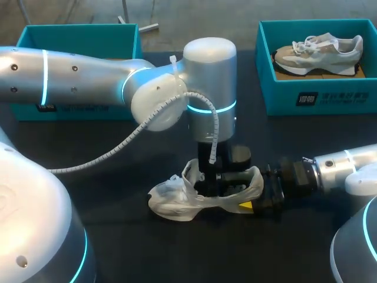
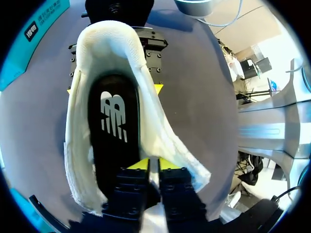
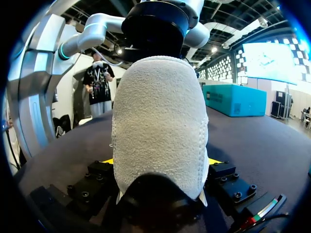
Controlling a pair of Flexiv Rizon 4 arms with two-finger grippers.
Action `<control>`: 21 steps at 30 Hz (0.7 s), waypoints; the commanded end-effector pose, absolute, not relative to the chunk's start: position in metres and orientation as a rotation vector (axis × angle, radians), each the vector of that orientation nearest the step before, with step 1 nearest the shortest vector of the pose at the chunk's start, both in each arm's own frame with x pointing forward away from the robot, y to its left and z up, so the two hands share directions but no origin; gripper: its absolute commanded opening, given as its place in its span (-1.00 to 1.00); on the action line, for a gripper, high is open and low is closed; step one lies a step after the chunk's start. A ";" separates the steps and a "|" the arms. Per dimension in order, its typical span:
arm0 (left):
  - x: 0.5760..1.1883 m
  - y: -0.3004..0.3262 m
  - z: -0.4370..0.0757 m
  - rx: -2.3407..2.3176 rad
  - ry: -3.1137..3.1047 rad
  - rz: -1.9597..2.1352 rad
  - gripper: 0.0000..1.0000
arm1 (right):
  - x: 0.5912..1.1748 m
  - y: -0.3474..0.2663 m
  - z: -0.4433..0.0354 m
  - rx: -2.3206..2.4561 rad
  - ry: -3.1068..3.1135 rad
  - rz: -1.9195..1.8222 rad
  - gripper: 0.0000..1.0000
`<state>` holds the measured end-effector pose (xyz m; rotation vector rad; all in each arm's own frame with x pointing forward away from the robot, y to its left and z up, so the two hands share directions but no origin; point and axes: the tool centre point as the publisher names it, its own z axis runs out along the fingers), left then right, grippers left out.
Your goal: Take the shoe out of the shoebox, open the shoe tongue, remove and reinsert the insole, then place the shoe into the shoebox
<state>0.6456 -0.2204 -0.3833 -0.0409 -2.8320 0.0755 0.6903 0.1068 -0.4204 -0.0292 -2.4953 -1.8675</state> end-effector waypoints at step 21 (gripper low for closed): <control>0.665 -0.223 -0.387 0.010 -2.999 0.096 -0.11 | 0.691 0.109 -0.422 -0.032 -2.500 -1.864 -1.00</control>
